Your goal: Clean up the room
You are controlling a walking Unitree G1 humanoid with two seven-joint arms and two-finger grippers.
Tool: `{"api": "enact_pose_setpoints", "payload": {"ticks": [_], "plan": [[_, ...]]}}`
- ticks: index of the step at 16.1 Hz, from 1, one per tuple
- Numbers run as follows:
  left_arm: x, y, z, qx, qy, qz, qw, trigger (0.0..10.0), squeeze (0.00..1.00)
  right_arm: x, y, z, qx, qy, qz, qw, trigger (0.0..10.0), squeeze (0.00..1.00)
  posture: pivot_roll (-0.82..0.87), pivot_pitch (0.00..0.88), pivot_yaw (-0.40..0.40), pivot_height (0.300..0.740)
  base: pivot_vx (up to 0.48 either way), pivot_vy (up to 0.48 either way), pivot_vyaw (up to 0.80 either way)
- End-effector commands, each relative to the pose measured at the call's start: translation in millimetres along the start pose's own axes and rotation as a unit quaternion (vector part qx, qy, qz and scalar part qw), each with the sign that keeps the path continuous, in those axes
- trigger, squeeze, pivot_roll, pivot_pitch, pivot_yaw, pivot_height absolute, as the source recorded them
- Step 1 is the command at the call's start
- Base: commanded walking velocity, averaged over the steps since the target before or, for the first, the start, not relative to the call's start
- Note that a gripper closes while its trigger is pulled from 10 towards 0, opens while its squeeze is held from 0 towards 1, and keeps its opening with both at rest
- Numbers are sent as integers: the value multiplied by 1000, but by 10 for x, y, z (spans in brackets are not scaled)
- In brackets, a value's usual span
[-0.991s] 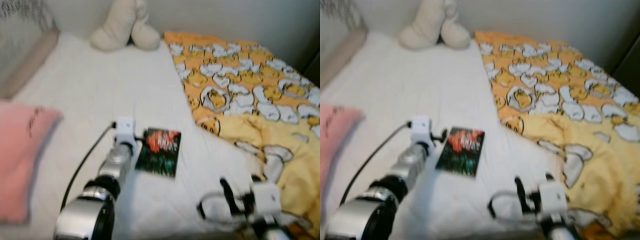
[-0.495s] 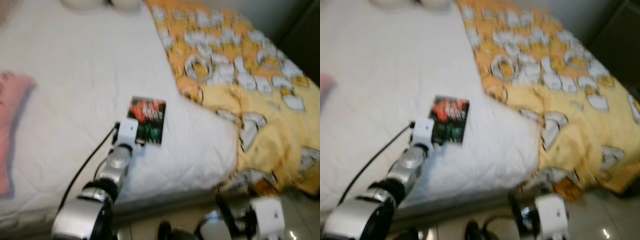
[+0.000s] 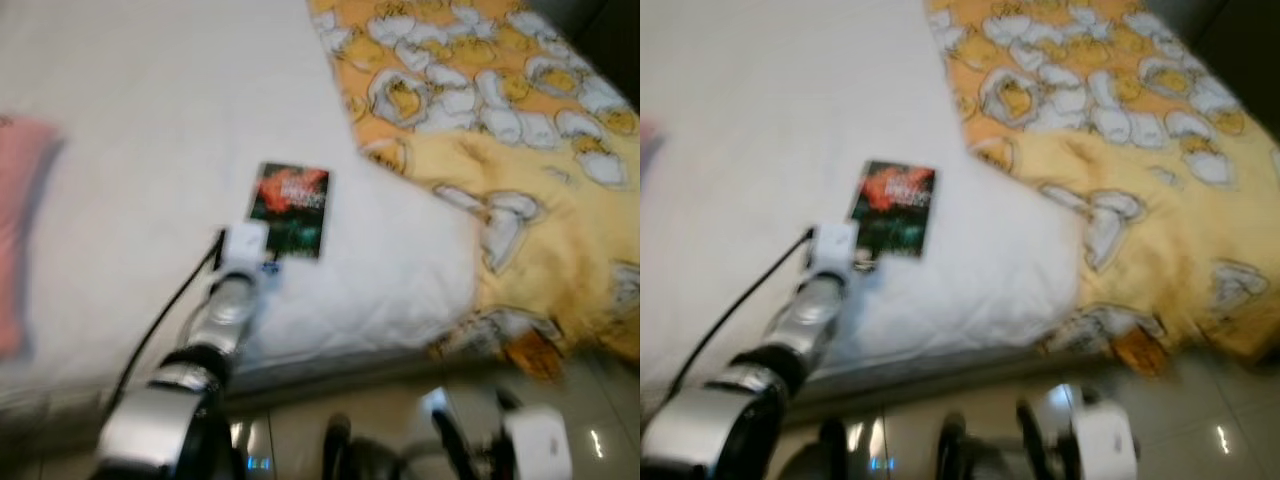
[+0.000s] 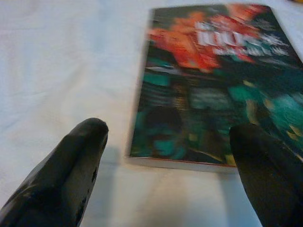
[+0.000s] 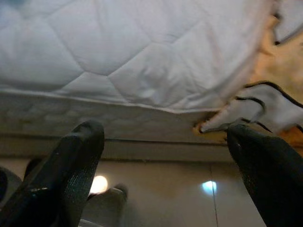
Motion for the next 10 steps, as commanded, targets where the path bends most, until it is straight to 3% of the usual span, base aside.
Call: {"api": "enact_pose_setpoints", "payload": {"ticks": [1, 3, 6, 10], "plan": [[-24, -164, 43, -29, 1, 17, 999, 10000, 0, 68, 56, 1, 6, -8, 9, 1000, 10000, 0, -194, 341, -152, 740, 0, 0, 0], [17, -50, -12, -25, -4, 17, 1000, 10000, 0, 74, 51, 32, 2, -11, 10, 1000, 10000, 0, -211, 343, -149, 740, 0, 0, 0], [28, -112, -15, -52, -7, 26, 998, 10000, 0, 73, 32, 74, -5, -13, 8, 1000, 10000, 0, -233, 356, -148, 740, 0, 0, 0], [23, 74, -66, -18, -15, -2, 1000, 10000, 0, 21, 22, 104, -7, -13, 5, 1000, 10000, 0, -218, 344, -130, 740, 0, 0, 0]]}}
Point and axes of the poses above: a point about 5 cm out from each wrist's last joint towards the gripper, its own z axis pointing back from the gripper into the wrist, its own y axis along the axis of the wrist's last joint, x = y × z, the point moved 5 cm from there along -z, pointing out of the wrist towards the gripper, and after that the axes turned 3 degrees about z, right-handed, at the moved point
